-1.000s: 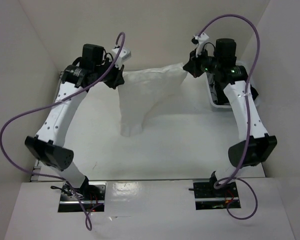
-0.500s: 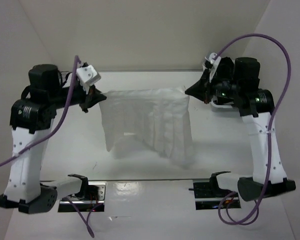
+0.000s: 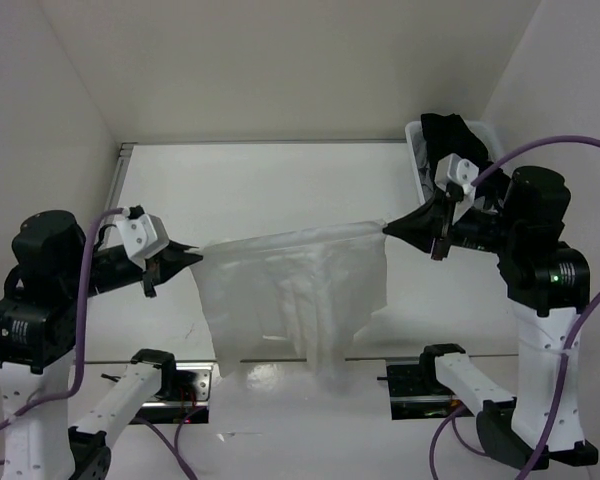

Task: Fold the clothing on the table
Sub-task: Flatten the skirt out

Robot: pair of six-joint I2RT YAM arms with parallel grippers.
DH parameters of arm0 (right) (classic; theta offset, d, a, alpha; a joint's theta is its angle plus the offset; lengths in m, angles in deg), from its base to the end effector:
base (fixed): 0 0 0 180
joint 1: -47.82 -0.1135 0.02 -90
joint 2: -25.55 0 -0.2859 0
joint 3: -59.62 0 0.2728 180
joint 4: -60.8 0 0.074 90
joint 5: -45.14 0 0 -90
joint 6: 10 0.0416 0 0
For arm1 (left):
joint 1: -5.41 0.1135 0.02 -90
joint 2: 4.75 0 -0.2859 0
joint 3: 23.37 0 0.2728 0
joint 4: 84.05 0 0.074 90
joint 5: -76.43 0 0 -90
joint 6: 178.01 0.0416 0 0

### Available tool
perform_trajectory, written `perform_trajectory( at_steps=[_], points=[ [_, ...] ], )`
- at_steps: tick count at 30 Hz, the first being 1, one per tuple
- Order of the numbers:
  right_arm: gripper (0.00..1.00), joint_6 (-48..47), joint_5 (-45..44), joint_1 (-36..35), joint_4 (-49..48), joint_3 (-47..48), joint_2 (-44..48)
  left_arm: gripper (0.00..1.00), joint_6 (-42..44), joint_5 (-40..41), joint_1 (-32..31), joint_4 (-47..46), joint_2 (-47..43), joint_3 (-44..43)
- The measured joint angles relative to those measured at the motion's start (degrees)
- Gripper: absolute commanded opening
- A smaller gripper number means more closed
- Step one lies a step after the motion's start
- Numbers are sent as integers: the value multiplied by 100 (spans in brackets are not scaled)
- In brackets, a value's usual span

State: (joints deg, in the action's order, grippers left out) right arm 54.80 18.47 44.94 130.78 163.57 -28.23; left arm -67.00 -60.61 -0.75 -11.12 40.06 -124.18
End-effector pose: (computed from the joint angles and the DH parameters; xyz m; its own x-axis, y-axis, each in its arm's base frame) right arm 0.1110 0.0428 0.5222 0.0609 -0.1883 -0.9802 -0.9243 0.3601 -0.1266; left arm 0.0640 -0.0375 0.5113 0.0055 0.2452 -0.9695 0.8219 0.5512 0.1440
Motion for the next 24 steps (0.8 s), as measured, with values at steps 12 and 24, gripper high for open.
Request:
perform_trajectory(
  at_steps=[12,24],
  points=[
    [0,315,-807,111,-409,-109,-2284,6,-15,367,-205,-278,2944,-223],
    [0,503,-2752,-656,-1582,555,-5480,0,7,1705,-439,-1357,6457,-1534]
  ],
)
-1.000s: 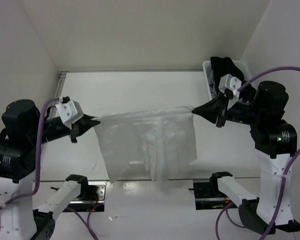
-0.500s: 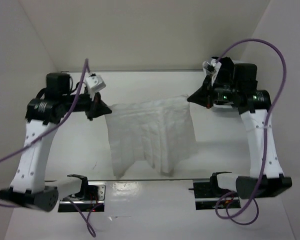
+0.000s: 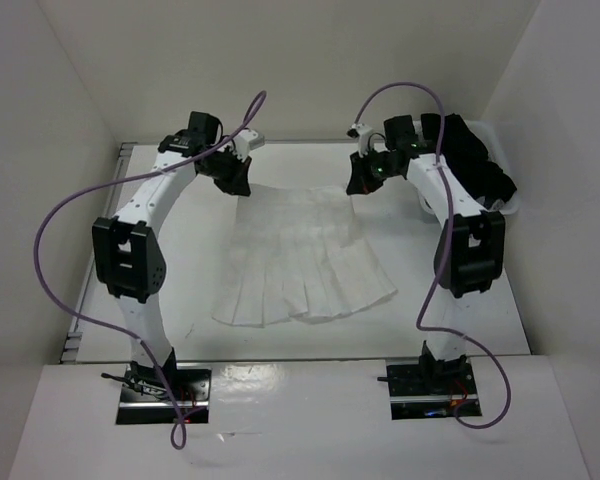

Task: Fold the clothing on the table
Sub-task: Flatten the skirt out

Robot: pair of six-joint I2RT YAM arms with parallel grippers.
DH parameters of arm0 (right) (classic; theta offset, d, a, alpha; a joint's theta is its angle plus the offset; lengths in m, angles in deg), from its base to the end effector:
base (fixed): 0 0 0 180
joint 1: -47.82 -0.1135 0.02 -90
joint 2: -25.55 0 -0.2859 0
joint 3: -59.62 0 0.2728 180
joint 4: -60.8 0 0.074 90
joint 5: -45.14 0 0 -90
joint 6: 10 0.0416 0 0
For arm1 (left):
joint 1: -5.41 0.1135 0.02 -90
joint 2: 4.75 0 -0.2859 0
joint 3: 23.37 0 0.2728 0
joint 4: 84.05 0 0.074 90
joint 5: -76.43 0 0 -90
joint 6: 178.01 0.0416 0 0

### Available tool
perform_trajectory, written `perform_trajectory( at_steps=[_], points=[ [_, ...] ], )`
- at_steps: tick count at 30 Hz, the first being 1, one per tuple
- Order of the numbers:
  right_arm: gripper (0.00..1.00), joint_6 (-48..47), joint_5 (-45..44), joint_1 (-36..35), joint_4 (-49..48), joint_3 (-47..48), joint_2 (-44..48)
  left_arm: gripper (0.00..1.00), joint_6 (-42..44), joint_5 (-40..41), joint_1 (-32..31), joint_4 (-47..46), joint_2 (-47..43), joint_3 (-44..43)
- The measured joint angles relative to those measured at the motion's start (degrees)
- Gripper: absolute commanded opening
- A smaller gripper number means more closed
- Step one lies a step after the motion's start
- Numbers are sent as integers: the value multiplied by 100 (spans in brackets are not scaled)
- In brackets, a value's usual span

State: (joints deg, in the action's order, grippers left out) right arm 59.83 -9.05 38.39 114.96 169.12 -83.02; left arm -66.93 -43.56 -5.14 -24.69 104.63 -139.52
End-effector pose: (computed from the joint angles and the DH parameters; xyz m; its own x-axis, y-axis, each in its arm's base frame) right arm 0.4383 0.0975 0.3026 -0.5768 -0.3793 -0.7235 -0.7215 0.6518 0.2335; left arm 0.4412 -0.1033 0.3280 -0.5642 0.4220 -0.7097 0.7074 0.6903 -0.1520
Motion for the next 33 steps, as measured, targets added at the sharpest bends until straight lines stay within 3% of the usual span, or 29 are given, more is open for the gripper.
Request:
perform_trajectory(
  at_steps=[7,9,10,11,12,13,14,16,21,24,28,33],
  points=[
    [0,39,-664,-55,-452,1117,-1451,0,-11,564,7,-387,1362,-1276],
    [0,70,-852,-70,-505,1497,-1790,8,-31,715,17,-468,1668,-1692],
    [0,85,-929,-79,-529,1668,-1912,19,-35,785,26,-494,1803,-1891],
    [9,114,-1023,-94,-518,1906,-2065,38,-59,868,35,-507,1934,-2116],
    [27,157,-1097,-111,-555,2100,-2197,53,-55,944,44,-549,2044,-2315],
    [66,208,-1207,-136,-564,2334,-2328,68,-140,1038,55,-560,2142,-2518],
    [76,269,-1344,-166,-588,2535,-2428,89,-170,1121,66,-601,2210,-2673],
    [90,326,-1694,-243,-597,2833,-2549,100,-337,1335,96,-656,2291,-2944],
    [98,647,-2240,-422,-599,3324,-2514,100,-951,1668,310,-754,2280,-3362],
    [99,787,-2096,-518,-597,2992,-2116,100,-1257,1620,608,-800,1961,-3016],
    [99,693,-2194,-935,-577,1714,-1010,100,-1556,1543,1241,-935,579,-1185],
    [99,378,-2428,-2321,-623,195,-68,100,-1617,1576,2009,-1088,-1615,968]
  ],
)
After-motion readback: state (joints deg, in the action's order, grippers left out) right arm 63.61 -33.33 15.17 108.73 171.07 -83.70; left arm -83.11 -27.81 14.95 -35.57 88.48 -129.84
